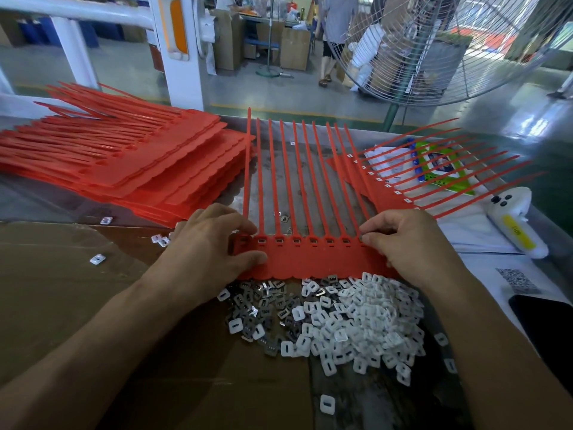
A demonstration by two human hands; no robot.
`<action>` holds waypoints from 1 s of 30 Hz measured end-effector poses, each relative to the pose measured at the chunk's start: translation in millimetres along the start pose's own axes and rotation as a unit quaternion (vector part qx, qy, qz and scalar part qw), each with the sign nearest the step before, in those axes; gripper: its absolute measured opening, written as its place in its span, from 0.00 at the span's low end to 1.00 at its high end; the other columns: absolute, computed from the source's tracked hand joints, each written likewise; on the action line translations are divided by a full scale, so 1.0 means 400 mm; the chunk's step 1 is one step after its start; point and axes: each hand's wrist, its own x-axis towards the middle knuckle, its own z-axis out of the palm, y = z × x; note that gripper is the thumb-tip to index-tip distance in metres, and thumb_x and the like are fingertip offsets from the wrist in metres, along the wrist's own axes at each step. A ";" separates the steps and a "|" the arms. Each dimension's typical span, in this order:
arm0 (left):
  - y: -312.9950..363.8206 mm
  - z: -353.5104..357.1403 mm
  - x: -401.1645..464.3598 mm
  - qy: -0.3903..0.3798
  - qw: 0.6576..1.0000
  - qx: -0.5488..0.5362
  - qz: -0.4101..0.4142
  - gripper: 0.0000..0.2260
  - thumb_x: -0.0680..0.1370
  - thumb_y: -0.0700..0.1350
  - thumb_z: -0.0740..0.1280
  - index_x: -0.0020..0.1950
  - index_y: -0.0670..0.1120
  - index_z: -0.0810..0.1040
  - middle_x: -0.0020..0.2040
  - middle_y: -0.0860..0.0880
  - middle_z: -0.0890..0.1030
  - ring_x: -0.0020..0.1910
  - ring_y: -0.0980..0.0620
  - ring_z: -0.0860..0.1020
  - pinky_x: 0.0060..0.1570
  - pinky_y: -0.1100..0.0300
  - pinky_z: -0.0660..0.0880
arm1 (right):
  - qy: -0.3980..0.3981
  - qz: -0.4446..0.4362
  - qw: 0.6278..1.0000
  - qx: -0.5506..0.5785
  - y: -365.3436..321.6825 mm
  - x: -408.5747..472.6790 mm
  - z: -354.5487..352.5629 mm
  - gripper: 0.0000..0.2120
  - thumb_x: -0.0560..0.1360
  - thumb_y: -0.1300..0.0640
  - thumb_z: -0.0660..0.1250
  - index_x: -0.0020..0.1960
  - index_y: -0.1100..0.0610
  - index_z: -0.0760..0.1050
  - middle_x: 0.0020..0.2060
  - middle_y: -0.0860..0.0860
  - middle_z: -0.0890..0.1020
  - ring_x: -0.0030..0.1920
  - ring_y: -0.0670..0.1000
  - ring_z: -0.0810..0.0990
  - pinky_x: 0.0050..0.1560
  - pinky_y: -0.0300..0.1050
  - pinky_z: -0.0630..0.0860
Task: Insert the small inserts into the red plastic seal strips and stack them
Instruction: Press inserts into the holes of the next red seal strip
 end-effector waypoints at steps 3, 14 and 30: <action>0.000 0.003 0.001 0.006 1.000 0.000 -0.002 0.20 0.71 0.64 0.71 0.62 0.61 0.79 0.63 0.60 0.73 0.66 0.55 0.69 0.71 0.47 0.66 | 0.003 0.003 1.000 -0.001 0.000 0.001 0.001 0.11 0.76 0.59 0.75 0.41 0.44 0.82 0.40 0.43 0.84 0.35 0.42 0.79 0.39 0.40 0.72; -0.009 0.012 0.003 0.012 1.000 0.001 0.009 0.21 0.71 0.65 0.71 0.62 0.61 0.79 0.59 0.64 0.70 0.64 0.59 0.68 0.70 0.51 0.65 | 0.000 0.016 1.000 -0.014 -0.008 -0.006 0.006 0.07 0.78 0.58 0.74 0.46 0.46 0.84 0.43 0.42 0.82 0.42 0.42 0.80 0.40 0.37 0.71; -0.021 0.019 0.008 0.023 0.999 0.011 0.023 0.20 0.72 0.65 0.70 0.61 0.61 0.79 0.58 0.63 0.71 0.61 0.61 0.67 0.67 0.53 0.64 | 0.041 0.007 0.999 -0.034 0.002 -0.001 0.004 0.06 0.78 0.57 0.73 0.46 0.47 0.85 0.39 0.40 0.82 0.39 0.41 0.80 0.36 0.36 0.70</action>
